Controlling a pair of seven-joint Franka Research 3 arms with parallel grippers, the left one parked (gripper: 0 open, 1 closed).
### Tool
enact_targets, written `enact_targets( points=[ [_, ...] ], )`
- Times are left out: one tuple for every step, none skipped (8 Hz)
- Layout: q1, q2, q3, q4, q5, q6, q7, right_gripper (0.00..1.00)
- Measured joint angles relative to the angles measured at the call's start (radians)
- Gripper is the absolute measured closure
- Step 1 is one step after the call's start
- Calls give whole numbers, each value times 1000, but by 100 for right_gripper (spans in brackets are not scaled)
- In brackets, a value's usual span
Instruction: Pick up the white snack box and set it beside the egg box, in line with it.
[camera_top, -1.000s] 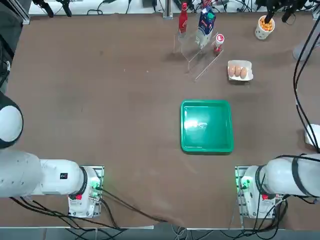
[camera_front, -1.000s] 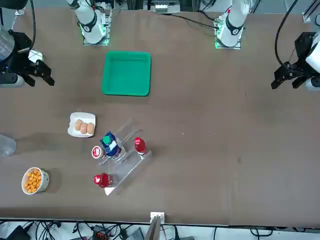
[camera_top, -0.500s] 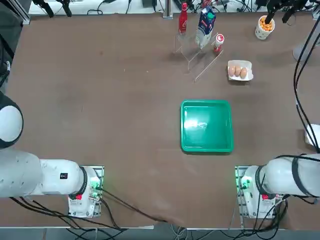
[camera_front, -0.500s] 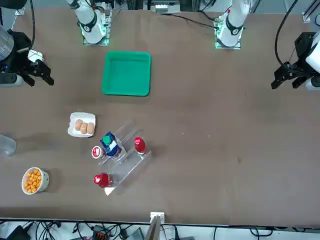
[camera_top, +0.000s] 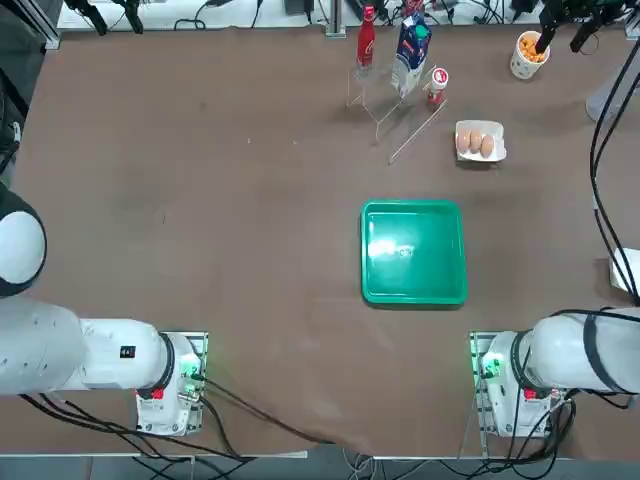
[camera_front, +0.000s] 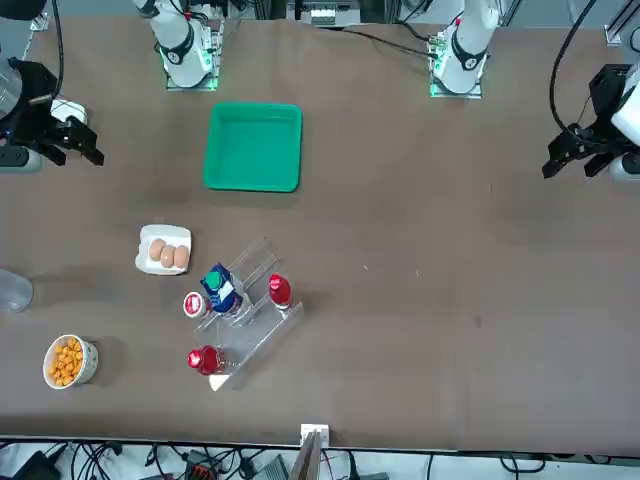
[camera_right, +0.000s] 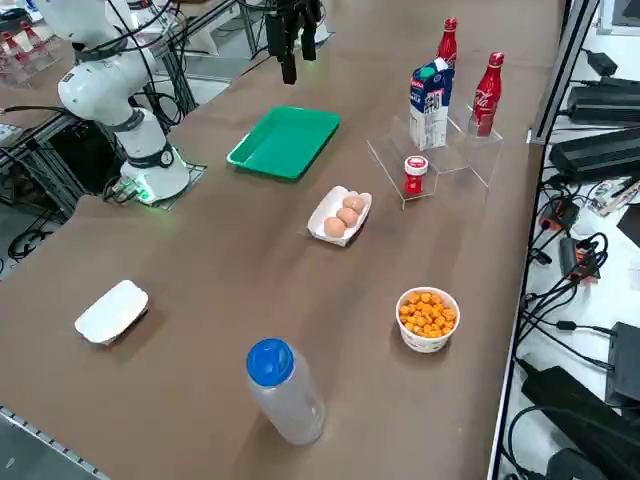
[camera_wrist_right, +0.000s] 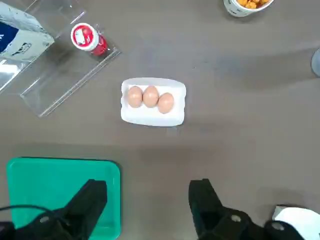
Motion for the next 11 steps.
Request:
enact_targets(
  points=[
    [-1, 2, 0, 0, 0, -32, 0, 0],
    [-8, 10, -2, 0, -1, -113, 4, 0],
    [-34, 27, -7, -3, -4, -201, 6, 0],
    [-84, 46, -13, -20, -15, -248, 6, 0],
    [-151, 60, -18, -50, -43, -248, 3, 0],
    [-227, 69, -22, -90, -71, -206, -3, 0],
    [-309, 74, -26, -148, -86, -116, -8, 0],
    [-392, 80, -29, -216, -97, -14, -20, 0],
    [-484, 84, -30, -286, -104, 84, -38, 0],
    [-582, 87, -32, -358, -111, 185, -91, 0],
    [-666, 83, -33, -433, -118, 271, -184, 0]
  ],
)
